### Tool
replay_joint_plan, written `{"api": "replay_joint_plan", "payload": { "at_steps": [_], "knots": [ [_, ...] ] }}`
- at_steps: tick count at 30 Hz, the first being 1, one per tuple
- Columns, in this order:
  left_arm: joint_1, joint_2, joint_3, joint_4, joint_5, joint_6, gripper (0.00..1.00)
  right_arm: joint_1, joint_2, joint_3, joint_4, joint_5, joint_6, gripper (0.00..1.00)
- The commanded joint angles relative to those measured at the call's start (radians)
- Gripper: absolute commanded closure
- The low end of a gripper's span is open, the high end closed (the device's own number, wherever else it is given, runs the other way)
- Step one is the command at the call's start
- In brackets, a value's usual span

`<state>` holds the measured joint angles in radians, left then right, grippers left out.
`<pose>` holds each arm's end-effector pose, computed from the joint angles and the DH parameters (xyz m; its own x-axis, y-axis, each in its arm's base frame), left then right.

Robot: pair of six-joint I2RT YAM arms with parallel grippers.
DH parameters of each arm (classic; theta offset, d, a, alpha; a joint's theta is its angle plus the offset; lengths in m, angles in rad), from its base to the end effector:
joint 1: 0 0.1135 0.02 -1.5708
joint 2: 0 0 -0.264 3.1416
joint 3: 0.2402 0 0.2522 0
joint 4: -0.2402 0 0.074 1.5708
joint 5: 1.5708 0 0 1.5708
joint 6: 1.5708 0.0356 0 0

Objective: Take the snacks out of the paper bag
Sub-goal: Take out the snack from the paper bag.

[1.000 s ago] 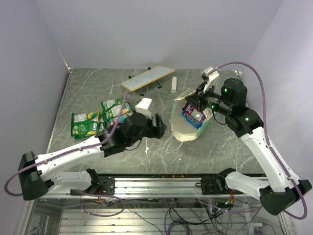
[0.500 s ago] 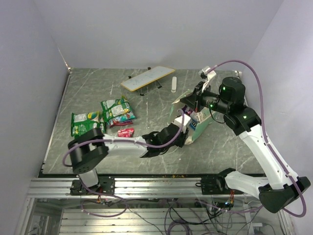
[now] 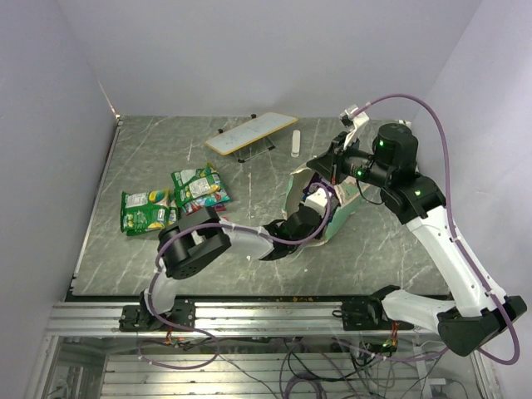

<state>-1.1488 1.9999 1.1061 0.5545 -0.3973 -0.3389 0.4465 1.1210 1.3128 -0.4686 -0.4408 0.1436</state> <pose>0.1890 -0.3874 0.1647 -0.3585 0.0501 -0.9322 0.6071 0.7711 -0.1920 0.2067 0.1158 0.4278 -0.3528 -0.0254 -0.9353 -0.7176 0.6488 0.2531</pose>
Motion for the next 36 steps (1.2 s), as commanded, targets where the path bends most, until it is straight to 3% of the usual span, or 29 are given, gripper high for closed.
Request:
{"api": "replay_joint_plan", "payload": {
  "at_steps": [1, 8, 9, 10, 11, 16, 27, 29, 31, 32, 36],
  "knots": [
    [0.012, 0.088, 0.102, 0.043, -0.061, 0.021, 0.48, 0.0, 0.005, 0.042, -0.024, -0.006, -0.024, 1.0],
    [0.015, 0.211, 0.23, -0.006, -0.246, 0.014, 0.24, 0.0, 0.029, 0.074, -0.077, -0.009, -0.047, 1.0],
    [0.014, 0.227, 0.248, -0.015, -0.278, 0.016, 0.18, 0.0, 0.033, 0.078, -0.083, -0.008, -0.052, 1.0],
    [0.015, 0.242, 0.266, -0.033, -0.314, 0.011, 0.04, 0.0, 0.035, 0.081, -0.089, -0.006, -0.055, 1.0],
    [0.015, 0.256, 0.281, -0.048, -0.341, 0.006, 0.0, 0.0, 0.038, 0.084, -0.096, -0.005, -0.059, 1.0],
    [0.017, 0.314, 0.345, -0.134, -0.421, -0.038, 0.01, -0.001, 0.042, 0.085, -0.108, 0.008, -0.066, 1.0],
    [0.018, 0.381, 0.344, -0.222, -0.381, -0.107, 0.11, -0.001, 0.016, 0.054, -0.077, 0.038, -0.042, 1.0],
    [0.018, 0.376, 0.326, -0.232, -0.358, -0.105, 0.18, -0.002, 0.011, 0.054, -0.072, 0.062, -0.047, 1.0],
    [0.018, 0.37, 0.304, -0.243, -0.333, -0.096, 0.39, -0.002, 0.008, 0.058, -0.066, 0.085, -0.059, 1.0],
    [0.018, 0.365, 0.292, -0.252, -0.323, -0.096, 0.44, -0.002, 0.008, 0.059, -0.061, 0.095, -0.063, 1.0],
    [0.018, 0.31, 0.231, -0.254, -0.292, -0.091, 0.49, -0.002, 0.016, 0.061, -0.051, 0.125, -0.07, 1.0]
  ]
}}
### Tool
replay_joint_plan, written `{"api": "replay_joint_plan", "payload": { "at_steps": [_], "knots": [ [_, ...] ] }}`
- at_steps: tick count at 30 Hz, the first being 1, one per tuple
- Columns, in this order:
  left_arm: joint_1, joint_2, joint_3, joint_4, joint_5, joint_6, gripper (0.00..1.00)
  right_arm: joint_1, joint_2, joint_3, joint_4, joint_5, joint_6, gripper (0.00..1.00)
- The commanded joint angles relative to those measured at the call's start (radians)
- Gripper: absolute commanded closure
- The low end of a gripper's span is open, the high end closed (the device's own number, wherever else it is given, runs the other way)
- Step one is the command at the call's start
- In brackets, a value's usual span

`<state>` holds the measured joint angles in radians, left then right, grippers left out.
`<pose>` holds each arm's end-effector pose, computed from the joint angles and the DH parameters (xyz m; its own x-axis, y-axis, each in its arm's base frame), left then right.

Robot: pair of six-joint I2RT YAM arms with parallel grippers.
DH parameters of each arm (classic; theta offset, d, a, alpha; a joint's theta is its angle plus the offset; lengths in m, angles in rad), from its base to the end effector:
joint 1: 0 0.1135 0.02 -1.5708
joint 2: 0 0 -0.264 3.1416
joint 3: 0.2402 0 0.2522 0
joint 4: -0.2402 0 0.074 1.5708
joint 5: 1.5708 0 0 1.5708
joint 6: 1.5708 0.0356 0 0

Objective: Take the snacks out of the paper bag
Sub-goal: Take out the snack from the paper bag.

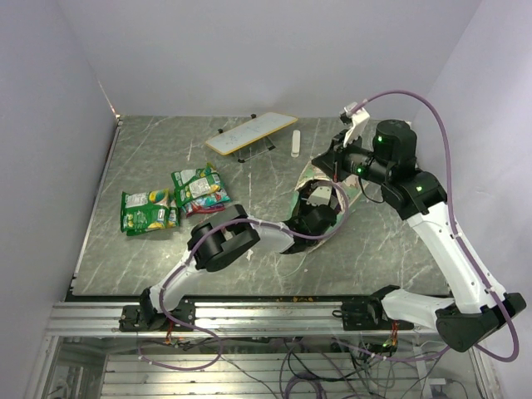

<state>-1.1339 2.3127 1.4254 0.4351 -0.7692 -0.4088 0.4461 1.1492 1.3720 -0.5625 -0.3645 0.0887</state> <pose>0.2294 -0.4327 0.1126 -0.3232 0.0171 -0.9462 0.2809 0.9565 -0.0787 0.2099 0.1145 0.4313 -0.3620 -0.0814 -0.9286 -0.6769 0.7079 0.2018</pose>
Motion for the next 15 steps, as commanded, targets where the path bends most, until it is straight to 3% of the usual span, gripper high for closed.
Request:
{"api": "replay_joint_plan", "payload": {
  "at_steps": [1, 4, 8, 15],
  "knots": [
    [0.003, -0.021, -0.098, -0.139, 0.09, -0.021, 0.53, -0.001, -0.011, -0.002, 0.048, 0.056, -0.014, 1.0],
    [0.003, -0.081, -0.13, -0.157, 0.133, -0.017, 0.67, -0.003, -0.022, -0.024, 0.072, 0.073, -0.004, 1.0],
    [0.004, -0.174, -0.167, -0.182, 0.186, -0.013, 0.78, -0.003, -0.034, -0.052, 0.101, 0.091, 0.009, 1.0],
    [0.005, -0.311, -0.217, -0.245, 0.319, -0.036, 0.85, -0.003, -0.043, -0.096, 0.135, 0.109, 0.014, 1.0]
  ]
}}
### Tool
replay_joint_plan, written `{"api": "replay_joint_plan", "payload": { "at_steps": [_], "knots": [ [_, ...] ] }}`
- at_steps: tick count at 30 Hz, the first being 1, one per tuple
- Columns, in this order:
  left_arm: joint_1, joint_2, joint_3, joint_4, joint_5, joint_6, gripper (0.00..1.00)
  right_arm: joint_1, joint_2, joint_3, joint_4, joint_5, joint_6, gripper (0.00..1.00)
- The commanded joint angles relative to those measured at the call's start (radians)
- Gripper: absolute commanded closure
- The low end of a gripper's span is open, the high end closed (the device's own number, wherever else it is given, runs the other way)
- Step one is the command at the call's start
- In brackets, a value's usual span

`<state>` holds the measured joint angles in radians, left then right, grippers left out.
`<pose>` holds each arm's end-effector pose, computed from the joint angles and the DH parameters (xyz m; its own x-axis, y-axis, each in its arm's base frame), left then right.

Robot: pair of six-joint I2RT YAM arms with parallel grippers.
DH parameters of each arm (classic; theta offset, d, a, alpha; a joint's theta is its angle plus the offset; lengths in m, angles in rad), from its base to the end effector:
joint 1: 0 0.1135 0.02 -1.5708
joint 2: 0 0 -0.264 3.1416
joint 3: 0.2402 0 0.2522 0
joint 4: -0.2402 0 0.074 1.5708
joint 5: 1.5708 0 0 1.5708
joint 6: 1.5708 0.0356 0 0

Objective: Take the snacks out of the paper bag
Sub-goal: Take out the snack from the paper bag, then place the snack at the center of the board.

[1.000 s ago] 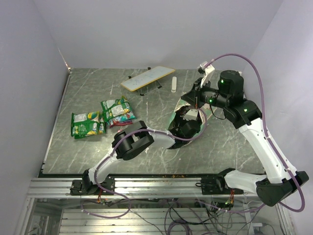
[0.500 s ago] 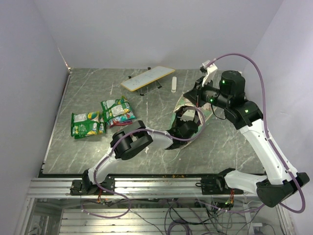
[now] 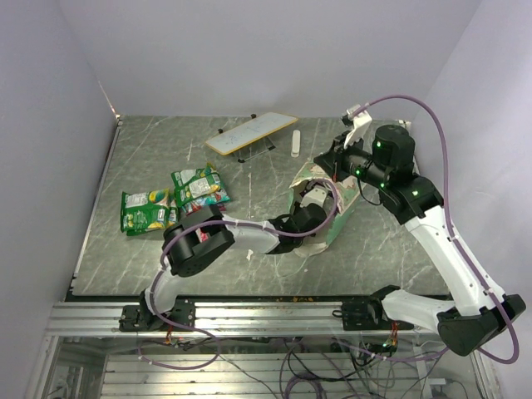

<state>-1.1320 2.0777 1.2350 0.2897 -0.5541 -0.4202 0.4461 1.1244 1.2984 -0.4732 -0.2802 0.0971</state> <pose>0.2059 -0.3946 0.1466 -0.4402 0.1214 -0.8897 0.4381 0.8939 -0.0948 0.2125 0.1126 0.4212 -0.3280 -0.0536 -0.9432 -0.6242 0.7617 0.1738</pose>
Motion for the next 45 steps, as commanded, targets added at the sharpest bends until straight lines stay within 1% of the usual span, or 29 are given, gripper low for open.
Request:
{"api": "replay_joint_plan", "payload": {
  "at_steps": [1, 6, 10, 15, 18, 20, 22, 26, 31, 33, 35, 37, 39, 42, 45],
  "knots": [
    [0.002, -0.094, -0.033, -0.109, 0.12, -0.028, 0.86, -0.004, -0.017, -0.025, 0.047, 0.027, 0.004, 1.0],
    [0.003, -0.216, -0.076, -0.176, 0.17, -0.041, 0.87, -0.004, -0.018, -0.036, 0.066, 0.034, -0.002, 1.0],
    [0.002, -0.349, -0.113, -0.24, 0.212, -0.028, 0.88, -0.004, -0.027, -0.056, 0.09, 0.046, -0.005, 1.0],
    [0.004, -0.511, -0.166, -0.247, 0.354, 0.02, 0.88, -0.004, -0.028, -0.078, 0.112, 0.048, -0.019, 1.0],
    [0.015, -0.563, -0.162, -0.245, 0.397, 0.012, 0.93, -0.005, -0.028, -0.078, 0.122, 0.031, -0.028, 1.0],
    [0.027, -0.576, -0.137, -0.25, 0.434, 0.004, 0.93, -0.006, -0.025, -0.073, 0.131, 0.002, -0.039, 1.0],
    [0.034, -0.59, -0.113, -0.243, 0.475, 0.004, 0.93, -0.005, -0.022, -0.056, 0.123, 0.013, -0.05, 1.0],
    [0.041, -0.636, -0.075, -0.244, 0.569, 0.03, 0.93, -0.006, -0.019, 0.002, 0.082, 0.106, -0.106, 1.0],
    [0.076, -0.753, -0.027, -0.321, 0.608, 0.07, 0.93, -0.006, 0.007, 0.1, 0.037, 0.334, -0.192, 1.0],
    [0.104, -0.804, -0.01, -0.341, 0.601, 0.075, 0.93, -0.007, 0.018, 0.124, 0.05, 0.423, -0.238, 1.0],
    [0.149, -0.847, 0.006, -0.373, 0.574, 0.065, 0.93, -0.018, 0.03, 0.142, 0.09, 0.468, -0.292, 1.0],
    [0.224, -0.882, 0.025, -0.415, 0.555, 0.045, 0.93, -0.053, 0.058, 0.191, 0.111, 0.464, -0.329, 1.0],
    [0.313, -0.91, 0.042, -0.473, 0.522, 0.043, 0.93, -0.091, 0.088, 0.243, 0.113, 0.422, -0.351, 1.0],
    [0.387, -0.929, 0.069, -0.584, 0.361, 0.08, 0.93, -0.093, 0.097, 0.252, 0.124, 0.362, -0.378, 1.0],
    [0.456, -0.934, 0.066, -0.709, 0.114, 0.072, 0.93, -0.093, 0.068, 0.193, 0.122, 0.216, -0.324, 1.0]
  ]
}}
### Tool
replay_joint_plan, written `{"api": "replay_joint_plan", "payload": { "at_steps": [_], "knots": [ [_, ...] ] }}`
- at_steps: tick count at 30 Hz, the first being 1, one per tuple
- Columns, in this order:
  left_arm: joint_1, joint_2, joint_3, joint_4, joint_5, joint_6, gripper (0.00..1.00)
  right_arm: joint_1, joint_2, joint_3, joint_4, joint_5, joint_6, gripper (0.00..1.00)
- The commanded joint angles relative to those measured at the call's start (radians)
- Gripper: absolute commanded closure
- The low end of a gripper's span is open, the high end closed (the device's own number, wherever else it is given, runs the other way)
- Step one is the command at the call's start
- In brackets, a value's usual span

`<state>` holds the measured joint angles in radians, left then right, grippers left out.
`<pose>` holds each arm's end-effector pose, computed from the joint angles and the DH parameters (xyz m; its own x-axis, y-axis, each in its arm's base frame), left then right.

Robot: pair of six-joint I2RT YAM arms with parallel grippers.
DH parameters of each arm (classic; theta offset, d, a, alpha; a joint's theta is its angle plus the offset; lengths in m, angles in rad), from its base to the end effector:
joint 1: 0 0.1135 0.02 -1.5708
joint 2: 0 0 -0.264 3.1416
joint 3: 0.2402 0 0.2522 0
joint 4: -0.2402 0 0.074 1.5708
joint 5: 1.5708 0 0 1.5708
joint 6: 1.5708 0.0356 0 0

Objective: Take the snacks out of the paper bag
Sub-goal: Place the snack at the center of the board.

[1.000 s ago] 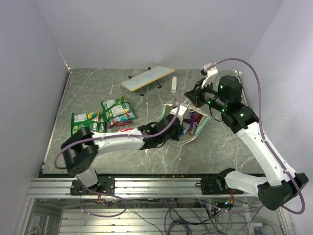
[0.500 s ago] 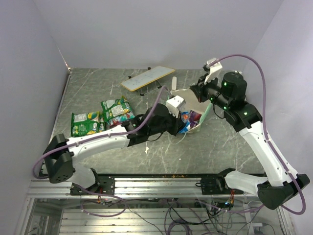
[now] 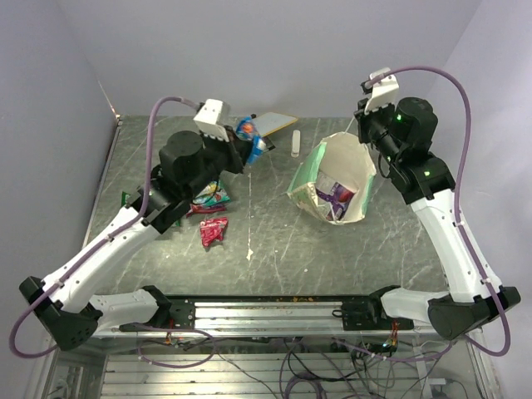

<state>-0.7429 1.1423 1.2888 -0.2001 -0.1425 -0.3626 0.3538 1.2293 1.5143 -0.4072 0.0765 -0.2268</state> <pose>0.1897 -0.1674 0.4429 -0.2373 -0.2587 -0.9363 0.5144 0.7842 -0.3471 0.2434 0.0870 0.4754 -0.0497 -0.2574 -0.9650 -0.2930 0.9275 -0.2323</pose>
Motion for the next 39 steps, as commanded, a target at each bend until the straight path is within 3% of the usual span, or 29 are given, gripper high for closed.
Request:
{"api": "replay_joint_plan", "payload": {
  "at_steps": [1, 5, 9, 11, 21, 31, 39],
  "knots": [
    [0.102, 0.0, -0.002, -0.257, -0.372, -0.01, 0.93, -0.001, -0.059, -0.053, 0.059, -0.186, 0.031, 1.0],
    [0.314, -0.013, -0.108, -0.355, -0.505, -0.151, 0.93, -0.001, -0.115, -0.179, 0.061, -0.343, 0.146, 1.0],
    [0.553, 0.006, -0.242, -0.349, -0.423, -0.282, 0.93, 0.0, -0.153, -0.248, 0.052, -0.397, 0.231, 1.0],
    [0.612, 0.032, -0.269, -0.322, -0.392, -0.307, 0.93, -0.001, -0.166, -0.258, 0.05, -0.41, 0.245, 1.0],
    [0.706, 0.178, -0.356, -0.162, -0.36, -0.297, 0.93, 0.0, -0.174, -0.243, 0.011, -0.42, 0.221, 1.0],
    [0.728, 0.315, -0.369, -0.207, -0.358, -0.367, 0.92, -0.001, -0.175, -0.255, 0.027, -0.427, 0.23, 1.0],
    [0.728, 0.332, -0.303, -0.318, -0.337, -0.403, 0.6, 0.0, -0.171, -0.256, 0.027, -0.436, 0.23, 1.0]
  ]
}}
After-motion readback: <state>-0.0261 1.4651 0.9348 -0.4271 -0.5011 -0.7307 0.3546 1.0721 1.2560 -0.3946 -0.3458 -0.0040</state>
